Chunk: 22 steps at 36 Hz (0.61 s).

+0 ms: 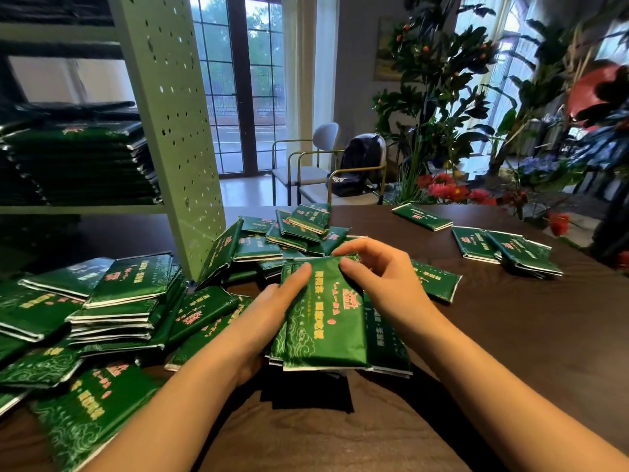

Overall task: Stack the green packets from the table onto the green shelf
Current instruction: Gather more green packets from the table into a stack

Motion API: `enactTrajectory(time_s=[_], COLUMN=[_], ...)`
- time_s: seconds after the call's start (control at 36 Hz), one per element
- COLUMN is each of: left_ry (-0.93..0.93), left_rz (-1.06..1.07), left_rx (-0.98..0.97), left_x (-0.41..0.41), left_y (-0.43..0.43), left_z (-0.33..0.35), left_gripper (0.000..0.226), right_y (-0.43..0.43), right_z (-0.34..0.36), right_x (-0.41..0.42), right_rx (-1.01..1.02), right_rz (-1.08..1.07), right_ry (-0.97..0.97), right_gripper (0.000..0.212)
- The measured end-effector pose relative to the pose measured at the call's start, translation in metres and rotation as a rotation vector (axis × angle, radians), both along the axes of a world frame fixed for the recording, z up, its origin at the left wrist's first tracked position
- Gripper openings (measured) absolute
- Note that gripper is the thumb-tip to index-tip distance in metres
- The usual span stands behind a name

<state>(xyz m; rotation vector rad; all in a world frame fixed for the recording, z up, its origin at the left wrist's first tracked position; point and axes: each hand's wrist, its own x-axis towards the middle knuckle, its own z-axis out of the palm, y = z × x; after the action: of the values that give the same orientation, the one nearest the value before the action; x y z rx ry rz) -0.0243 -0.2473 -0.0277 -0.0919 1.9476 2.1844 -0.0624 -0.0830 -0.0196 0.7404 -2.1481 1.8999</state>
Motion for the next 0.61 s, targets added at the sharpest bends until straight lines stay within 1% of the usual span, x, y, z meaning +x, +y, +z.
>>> enactTrajectory(time_s=[0.06,0.08,0.11,0.25,0.33,0.36,0.39,0.42,0.44,0.5,0.53,0.56,0.61], left_ry=[-0.036,-0.036,-0.032,-0.024,-0.022,-0.02,-0.024,-0.028,-0.042,-0.069,-0.079,-0.057,0.004], left_rz=[-0.022,-0.034,-0.043,-0.021,0.022,0.043,0.068,0.098,0.129,0.221,0.275,0.296,0.288], left_rx=[-0.012,-0.024,-0.028,-0.018,-0.018,0.002,0.033,0.06,0.079,0.109,0.121,0.126,0.101], left_x=[0.002,0.003,0.004,0.006,0.006,0.006,0.005,0.004,0.002,-0.006,-0.013,-0.014,-0.015], left_y=[-0.002,-0.001,-0.001,-0.001,-0.002,-0.004,-0.005,-0.007,-0.008,-0.011,-0.013,-0.017,-0.023], left_z=[-0.003,-0.004,-0.004,-0.004,-0.001,0.0,0.002,0.002,0.003,0.006,0.008,0.007,0.003], left_gripper=[0.092,0.1,0.101,0.075,0.051,0.047,0.048,0.05,0.047,0.026,0.017,0.017,0.026], right_y=[-0.001,-0.002,-0.003,-0.003,0.005,0.011,0.017,0.023,0.029,0.039,0.042,0.044,0.043], right_z=[-0.002,-0.003,-0.005,-0.006,-0.001,0.001,0.003,0.005,0.007,0.007,0.008,0.007,0.008], right_x=[0.0,0.0,0.0,-0.002,-0.008,-0.011,-0.014,-0.016,-0.018,-0.021,-0.02,-0.019,-0.014], right_rx=[-0.012,-0.012,-0.005,0.057,0.085,0.122,0.198,0.316,0.454,0.694,0.775,0.827,0.919], right_rz=[-0.025,-0.035,-0.049,-0.081,-0.118,-0.138,-0.157,-0.166,-0.166,-0.12,-0.077,-0.025,0.068], right_ry=[0.036,0.053,0.066,0.117,0.11,0.105,0.111,0.123,0.13,0.081,0.022,-0.04,-0.087], right_gripper=[0.008,0.009,0.009,0.011,0.019,0.021,0.023,0.023,0.023,0.024,0.03,0.038,0.053])
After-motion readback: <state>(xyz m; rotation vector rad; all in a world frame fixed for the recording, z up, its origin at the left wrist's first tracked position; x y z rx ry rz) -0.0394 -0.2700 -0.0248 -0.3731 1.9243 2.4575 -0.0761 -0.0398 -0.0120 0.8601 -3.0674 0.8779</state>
